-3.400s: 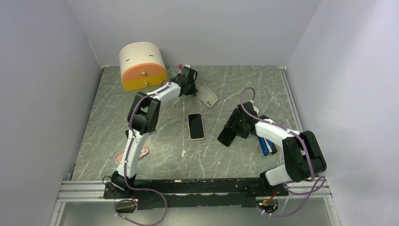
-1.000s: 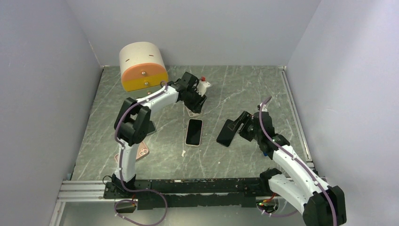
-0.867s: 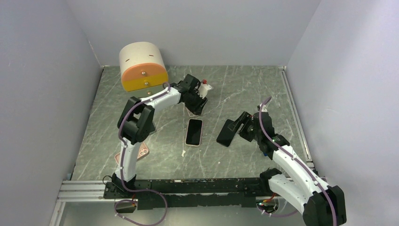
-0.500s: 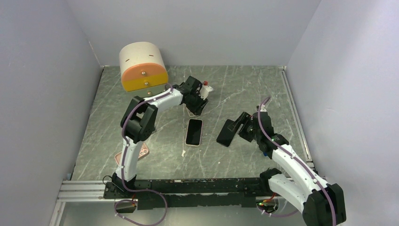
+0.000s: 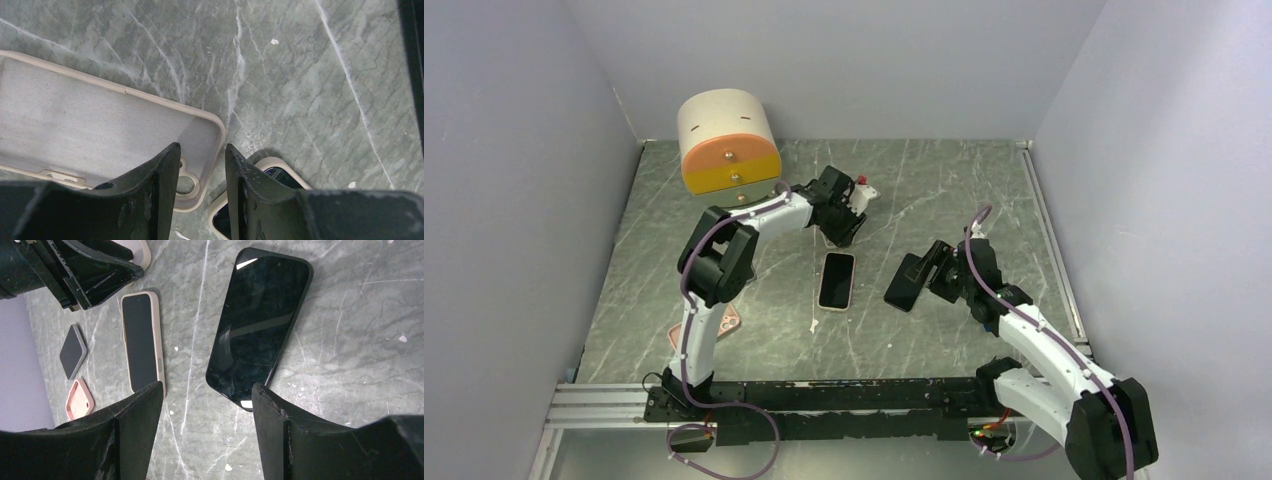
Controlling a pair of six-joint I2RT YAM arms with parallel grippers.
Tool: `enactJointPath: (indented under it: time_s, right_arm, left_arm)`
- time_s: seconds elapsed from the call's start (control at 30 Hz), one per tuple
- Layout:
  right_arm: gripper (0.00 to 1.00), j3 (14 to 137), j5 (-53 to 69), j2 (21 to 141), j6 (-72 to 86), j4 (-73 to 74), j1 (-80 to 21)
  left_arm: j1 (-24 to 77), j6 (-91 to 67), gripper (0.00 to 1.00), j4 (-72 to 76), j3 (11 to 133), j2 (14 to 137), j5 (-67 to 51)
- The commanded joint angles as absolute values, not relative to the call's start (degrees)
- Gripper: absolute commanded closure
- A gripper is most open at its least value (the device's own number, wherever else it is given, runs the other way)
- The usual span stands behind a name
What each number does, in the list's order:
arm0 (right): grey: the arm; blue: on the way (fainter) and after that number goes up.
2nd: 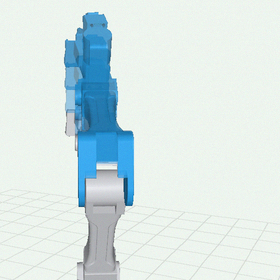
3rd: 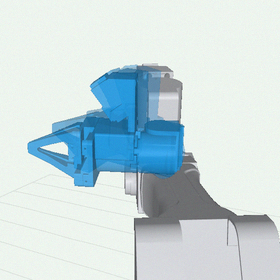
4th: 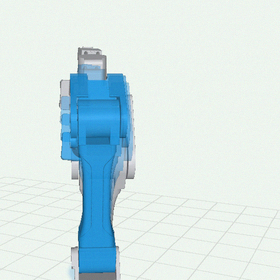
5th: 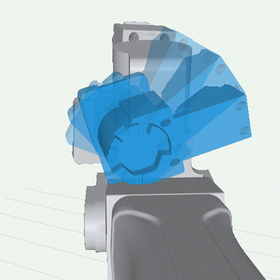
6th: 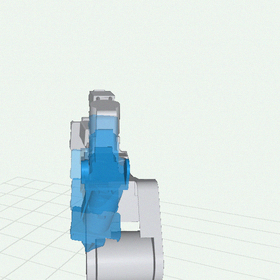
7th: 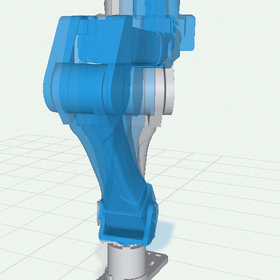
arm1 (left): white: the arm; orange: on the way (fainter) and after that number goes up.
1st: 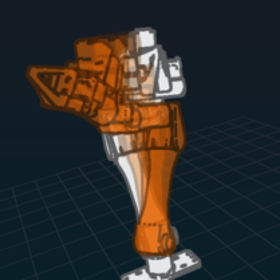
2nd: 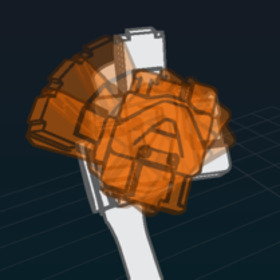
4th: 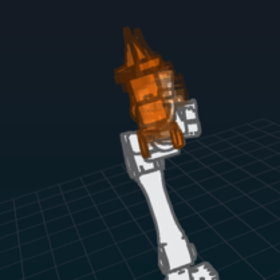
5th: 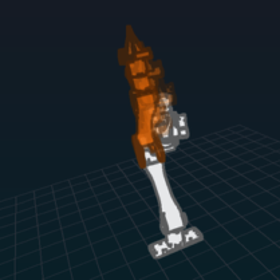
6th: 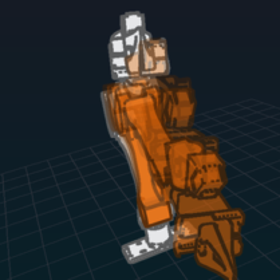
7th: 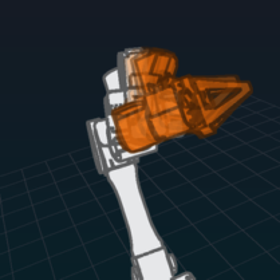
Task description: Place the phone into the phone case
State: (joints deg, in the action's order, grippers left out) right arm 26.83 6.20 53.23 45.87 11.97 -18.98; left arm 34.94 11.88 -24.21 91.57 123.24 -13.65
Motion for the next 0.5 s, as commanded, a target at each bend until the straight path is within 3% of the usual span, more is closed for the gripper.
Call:
enactJointPath:
  time_s: [0.0,0.23,0.4,0.47]
  right_arm:
    - [0.32,26.43,7.51,53.14,45.57,8.45,-19.03]
    - [0.32,26.37,7.64,50.33,44.12,9.18,-19.11]
    - [0.32,23.92,10.64,47.13,43.39,5.81,-19.73]
    - [0.32,23.65,9.99,46.25,43.35,6.45,-19.95]
  left_arm:
    - [36.49,13.12,0.57,-26.75,91.12,122.17,-11.41]
    - [37.11,12.51,0.65,-26.3,91.73,123.92,-9.1]
    - [37.15,10.17,0.95,-23.63,89.97,121.39,-5.05]
    - [37.16,9.29,0.97,-23.34,90.02,120.35,-4.64]
